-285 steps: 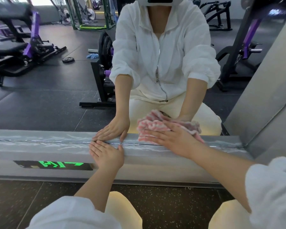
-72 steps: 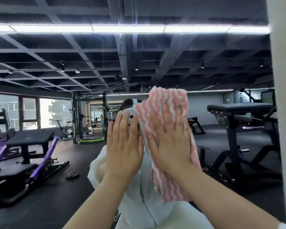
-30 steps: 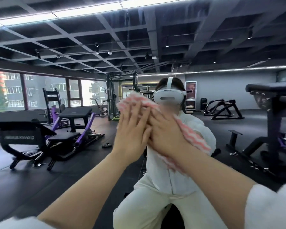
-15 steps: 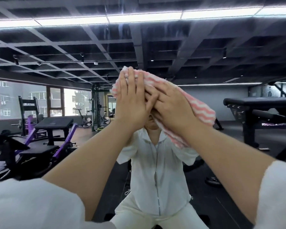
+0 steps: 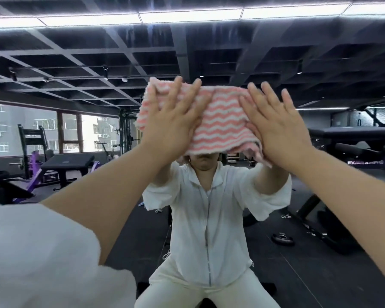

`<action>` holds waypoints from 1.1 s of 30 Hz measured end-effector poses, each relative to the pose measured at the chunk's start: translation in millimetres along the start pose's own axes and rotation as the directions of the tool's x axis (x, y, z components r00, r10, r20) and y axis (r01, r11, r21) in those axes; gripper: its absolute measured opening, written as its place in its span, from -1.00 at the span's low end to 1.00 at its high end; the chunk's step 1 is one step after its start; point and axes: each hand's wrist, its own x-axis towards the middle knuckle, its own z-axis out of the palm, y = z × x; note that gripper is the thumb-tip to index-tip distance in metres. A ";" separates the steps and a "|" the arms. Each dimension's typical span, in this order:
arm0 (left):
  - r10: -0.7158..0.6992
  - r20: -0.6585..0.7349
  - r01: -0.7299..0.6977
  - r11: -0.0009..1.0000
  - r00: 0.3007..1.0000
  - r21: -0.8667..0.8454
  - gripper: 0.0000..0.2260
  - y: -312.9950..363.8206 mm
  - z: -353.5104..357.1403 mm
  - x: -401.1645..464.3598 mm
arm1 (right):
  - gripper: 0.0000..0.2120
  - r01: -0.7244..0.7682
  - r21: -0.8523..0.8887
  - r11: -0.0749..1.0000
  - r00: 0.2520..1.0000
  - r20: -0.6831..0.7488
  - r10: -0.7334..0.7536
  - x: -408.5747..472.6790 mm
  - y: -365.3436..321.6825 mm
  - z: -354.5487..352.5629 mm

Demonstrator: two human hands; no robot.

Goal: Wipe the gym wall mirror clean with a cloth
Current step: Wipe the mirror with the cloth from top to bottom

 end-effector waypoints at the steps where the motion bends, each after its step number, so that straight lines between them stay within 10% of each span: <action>1: -0.066 0.025 0.066 0.998 0.998 -0.024 -0.53 -0.5 -0.9 5.1 | -0.45 -0.002 -0.007 1.000 1.000 0.026 0.002 8.6 1.8 -4.8; 6: -0.193 -0.061 0.183 0.973 0.979 -0.141 -0.47 4.0 2.6 14.7 | -0.40 -0.182 0.215 0.960 0.975 0.163 0.148 37.5 -18.1 -23.2; 14: -0.015 -0.163 -0.026 0.969 0.987 -0.246 -0.46 22.1 26.1 -30.5 | -0.41 -0.117 0.221 0.968 0.988 -0.076 0.137 -25.1 -71.5 13.6; 33: 0.246 0.005 -0.239 0.943 0.969 -0.231 -0.35 104.3 67.9 -241.9 | -0.53 0.374 0.163 0.913 0.921 0.052 -0.387 -212.7 -115.4 42.7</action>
